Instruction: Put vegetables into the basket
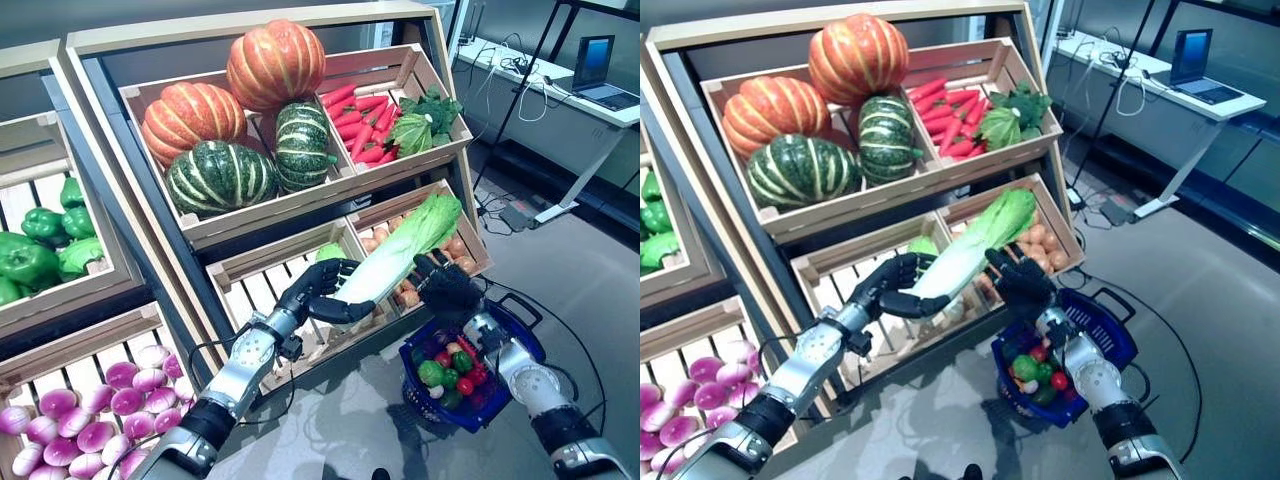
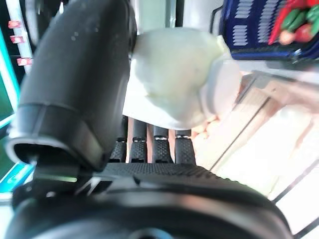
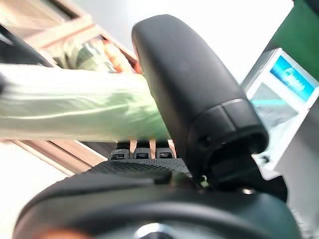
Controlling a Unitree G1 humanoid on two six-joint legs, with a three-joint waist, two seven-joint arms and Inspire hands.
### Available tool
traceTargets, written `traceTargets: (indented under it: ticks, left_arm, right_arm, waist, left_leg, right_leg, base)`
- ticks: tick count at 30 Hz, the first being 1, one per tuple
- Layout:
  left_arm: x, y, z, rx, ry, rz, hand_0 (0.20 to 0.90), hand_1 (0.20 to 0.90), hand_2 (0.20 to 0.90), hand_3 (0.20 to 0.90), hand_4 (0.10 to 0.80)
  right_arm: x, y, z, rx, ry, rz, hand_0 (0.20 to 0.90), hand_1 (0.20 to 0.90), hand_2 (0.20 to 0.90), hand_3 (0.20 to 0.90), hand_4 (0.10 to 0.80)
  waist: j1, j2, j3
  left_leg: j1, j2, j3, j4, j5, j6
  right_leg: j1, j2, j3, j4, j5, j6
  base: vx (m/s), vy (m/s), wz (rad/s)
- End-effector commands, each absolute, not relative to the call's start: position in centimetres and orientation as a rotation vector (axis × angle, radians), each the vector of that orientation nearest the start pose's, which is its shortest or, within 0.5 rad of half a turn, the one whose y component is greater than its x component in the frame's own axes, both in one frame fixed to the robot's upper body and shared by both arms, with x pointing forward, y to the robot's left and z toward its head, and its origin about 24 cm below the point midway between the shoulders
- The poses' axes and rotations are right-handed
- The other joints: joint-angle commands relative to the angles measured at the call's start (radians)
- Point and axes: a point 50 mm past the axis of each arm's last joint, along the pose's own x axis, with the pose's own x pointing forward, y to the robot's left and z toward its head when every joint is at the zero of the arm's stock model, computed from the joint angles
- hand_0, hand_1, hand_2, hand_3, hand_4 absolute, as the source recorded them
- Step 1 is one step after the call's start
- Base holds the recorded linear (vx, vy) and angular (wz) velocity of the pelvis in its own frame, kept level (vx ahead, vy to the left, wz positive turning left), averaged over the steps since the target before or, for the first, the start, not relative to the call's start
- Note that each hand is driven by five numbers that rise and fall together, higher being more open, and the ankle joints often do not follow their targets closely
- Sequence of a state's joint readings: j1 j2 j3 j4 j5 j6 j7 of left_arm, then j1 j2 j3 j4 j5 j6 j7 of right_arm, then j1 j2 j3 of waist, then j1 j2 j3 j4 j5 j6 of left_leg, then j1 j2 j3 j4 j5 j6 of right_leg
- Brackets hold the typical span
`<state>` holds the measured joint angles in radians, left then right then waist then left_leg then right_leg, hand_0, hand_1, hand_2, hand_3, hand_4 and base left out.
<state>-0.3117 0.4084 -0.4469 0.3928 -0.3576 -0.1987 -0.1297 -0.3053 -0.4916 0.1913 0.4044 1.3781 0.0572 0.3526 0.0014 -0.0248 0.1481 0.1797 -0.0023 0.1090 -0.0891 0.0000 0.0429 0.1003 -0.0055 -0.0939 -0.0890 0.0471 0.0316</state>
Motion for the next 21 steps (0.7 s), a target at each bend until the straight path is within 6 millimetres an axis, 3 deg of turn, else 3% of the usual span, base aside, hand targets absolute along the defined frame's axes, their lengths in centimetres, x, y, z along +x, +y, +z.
traceTargets:
  ticks: [1, 12, 15, 17, 18, 19, 20, 21]
  left_arm:
    - [30.6, 10.3, 5.7, 0.246, -0.090, -0.582, 0.300, 0.300, 0.300, 0.300, 0.400]
    - [29.5, 6.8, 5.1, 0.265, -0.086, -0.706, 0.300, 0.300, 0.300, 0.300, 0.400]
    - [29.5, 6.3, 5.4, 0.249, -0.096, -0.716, 0.300, 0.300, 0.300, 0.300, 0.400]
    - [29.5, 5.9, 5.6, 0.234, -0.109, -0.720, 0.300, 0.300, 0.300, 0.300, 0.400]
    - [29.5, 5.7, 5.7, 0.227, -0.114, -0.722, 0.300, 0.300, 0.300, 0.300, 0.400]
    - [29.5, 5.7, 5.8, 0.223, -0.119, -0.722, 0.300, 0.300, 0.300, 0.300, 0.400]
    - [29.6, 5.6, 6.0, 0.220, -0.127, -0.723, 0.300, 0.300, 0.300, 0.300, 0.400]
    - [29.6, 5.6, 6.1, 0.220, -0.131, -0.725, 0.300, 0.300, 0.300, 0.300, 0.400]
  right_arm:
    - [34.0, -20.2, 17.0, 0.822, -0.456, 0.373, 0.900, 0.900, 0.900, 0.900, 0.800]
    - [35.1, -14.6, 19.4, 0.587, -0.427, 0.385, 0.900, 0.900, 0.900, 0.900, 0.800]
    - [35.4, -13.7, 19.3, 0.625, -0.389, 0.420, 0.900, 0.900, 0.900, 0.900, 0.800]
    - [35.6, -13.0, 18.6, 0.669, -0.326, 0.451, 0.804, 0.804, 0.804, 0.804, 0.736]
    - [35.7, -12.6, 18.0, 0.702, -0.286, 0.476, 0.540, 0.540, 0.540, 0.540, 0.560]
    - [35.6, -12.2, 17.4, 0.723, -0.253, 0.492, 0.484, 0.484, 0.484, 0.484, 0.522]
    - [35.6, -11.8, 16.6, 0.757, -0.202, 0.514, 0.349, 0.349, 0.349, 0.349, 0.433]
    - [35.6, -11.7, 16.3, 0.769, -0.187, 0.523, 0.300, 0.300, 0.300, 0.300, 0.400]
  waist:
    - [-0.019, 0.003, -0.046]
    - [-0.011, 0.009, -0.048]
    - [-0.009, 0.009, -0.047]
    - [-0.006, 0.008, -0.046]
    - [-0.004, 0.007, -0.048]
    - [-0.003, 0.007, -0.050]
    - [0.000, 0.006, -0.051]
    - [0.001, 0.006, -0.051]
  left_leg:
    - [-0.021, -0.038, -0.057, 0.002, -0.073, 0.014]
    - [-0.018, -0.045, -0.075, 0.002, -0.071, 0.021]
    - [-0.021, -0.045, -0.075, 0.002, -0.067, 0.022]
    - [-0.020, -0.046, -0.079, 0.002, -0.067, 0.022]
    - [-0.020, -0.047, -0.081, 0.002, -0.067, 0.022]
    - [-0.020, -0.047, -0.081, 0.002, -0.067, 0.023]
    - [-0.017, -0.047, -0.082, 0.002, -0.070, 0.023]
    - [-0.020, -0.047, -0.083, 0.002, -0.066, 0.023]
  right_leg:
    - [0.062, -0.010, -0.034, 0.019, -0.076, -0.027]
    - [0.069, -0.013, -0.028, 0.015, -0.075, -0.030]
    - [0.066, -0.013, -0.029, 0.016, -0.072, -0.031]
    - [0.068, -0.014, -0.031, 0.017, -0.072, -0.031]
    - [0.069, -0.014, -0.032, 0.016, -0.072, -0.032]
    - [0.069, -0.014, -0.033, 0.015, -0.072, -0.032]
    - [0.072, -0.015, -0.035, 0.017, -0.077, -0.032]
    - [0.070, -0.015, -0.037, 0.016, -0.073, -0.033]
  base:
    - [0.000, 0.000, 0.00]
    - [0.000, 0.000, 0.00]
    - [0.000, 0.000, 0.00]
    - [0.000, 0.000, 0.00]
    - [0.000, 0.000, 0.00]
    - [0.036, 0.008, 0.00]
    - [0.000, 0.000, 0.00]
    - [0.000, 0.000, 0.00]
